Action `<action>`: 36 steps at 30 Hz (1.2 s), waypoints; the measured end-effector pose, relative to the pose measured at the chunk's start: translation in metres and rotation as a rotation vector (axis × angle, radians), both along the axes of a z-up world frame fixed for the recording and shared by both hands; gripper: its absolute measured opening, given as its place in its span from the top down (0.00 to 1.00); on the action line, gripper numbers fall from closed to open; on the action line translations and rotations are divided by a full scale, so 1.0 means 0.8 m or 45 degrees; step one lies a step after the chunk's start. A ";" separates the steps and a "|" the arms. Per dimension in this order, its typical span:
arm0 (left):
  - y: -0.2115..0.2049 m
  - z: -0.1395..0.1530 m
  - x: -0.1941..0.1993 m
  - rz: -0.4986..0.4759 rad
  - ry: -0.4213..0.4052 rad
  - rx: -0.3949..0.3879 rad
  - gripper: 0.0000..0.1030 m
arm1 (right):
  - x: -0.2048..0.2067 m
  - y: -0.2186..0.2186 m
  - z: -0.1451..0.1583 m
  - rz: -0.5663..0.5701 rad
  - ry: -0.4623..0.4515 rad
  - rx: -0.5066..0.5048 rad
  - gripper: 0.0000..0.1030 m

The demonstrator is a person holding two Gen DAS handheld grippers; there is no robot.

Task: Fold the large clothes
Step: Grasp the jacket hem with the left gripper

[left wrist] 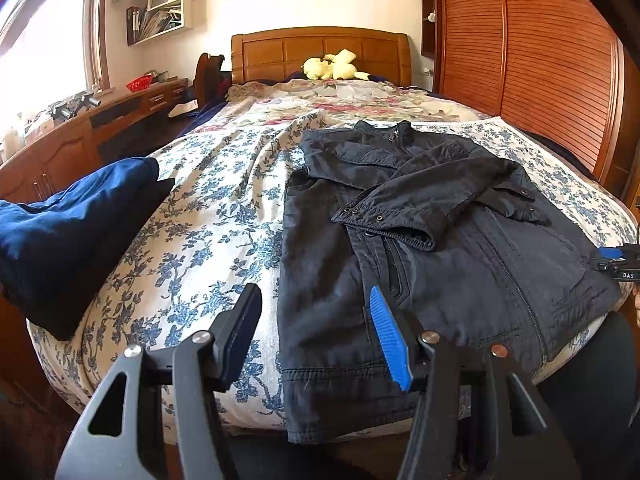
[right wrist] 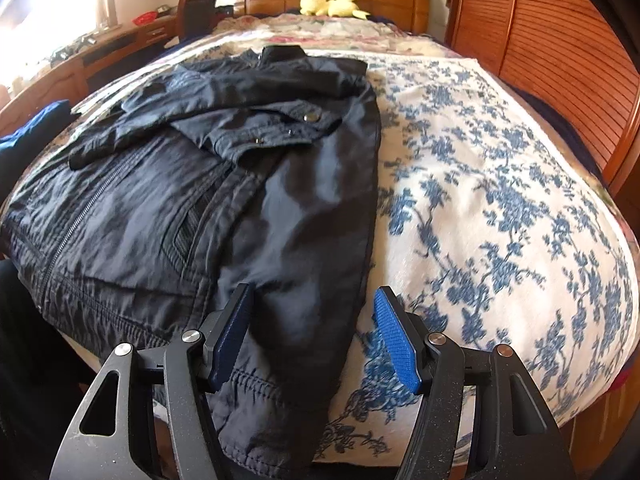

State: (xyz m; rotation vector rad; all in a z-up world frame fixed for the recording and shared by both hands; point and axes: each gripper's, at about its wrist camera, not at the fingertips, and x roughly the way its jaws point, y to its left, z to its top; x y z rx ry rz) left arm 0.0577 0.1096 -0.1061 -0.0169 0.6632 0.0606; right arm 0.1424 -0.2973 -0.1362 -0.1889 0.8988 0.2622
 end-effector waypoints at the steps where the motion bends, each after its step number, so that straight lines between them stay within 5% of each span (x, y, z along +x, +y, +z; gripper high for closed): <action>1: 0.001 0.000 -0.001 0.003 -0.003 0.002 0.46 | 0.000 0.001 -0.001 -0.002 0.001 0.001 0.37; 15: 0.019 -0.026 0.000 0.035 0.058 -0.030 0.46 | -0.011 0.019 0.013 0.070 0.031 0.120 0.37; 23: 0.031 -0.060 -0.002 0.023 0.144 -0.060 0.46 | -0.017 0.023 0.009 0.087 0.031 0.081 0.39; 30: 0.032 -0.070 -0.013 -0.042 0.157 -0.083 0.63 | -0.015 0.016 -0.004 0.078 0.060 0.060 0.41; 32: 0.034 -0.073 -0.013 -0.035 0.170 -0.086 0.63 | -0.016 0.014 -0.003 0.080 0.064 0.054 0.44; 36: 0.040 -0.081 -0.008 -0.031 0.192 -0.121 0.63 | -0.028 0.005 0.014 0.081 -0.028 0.128 0.76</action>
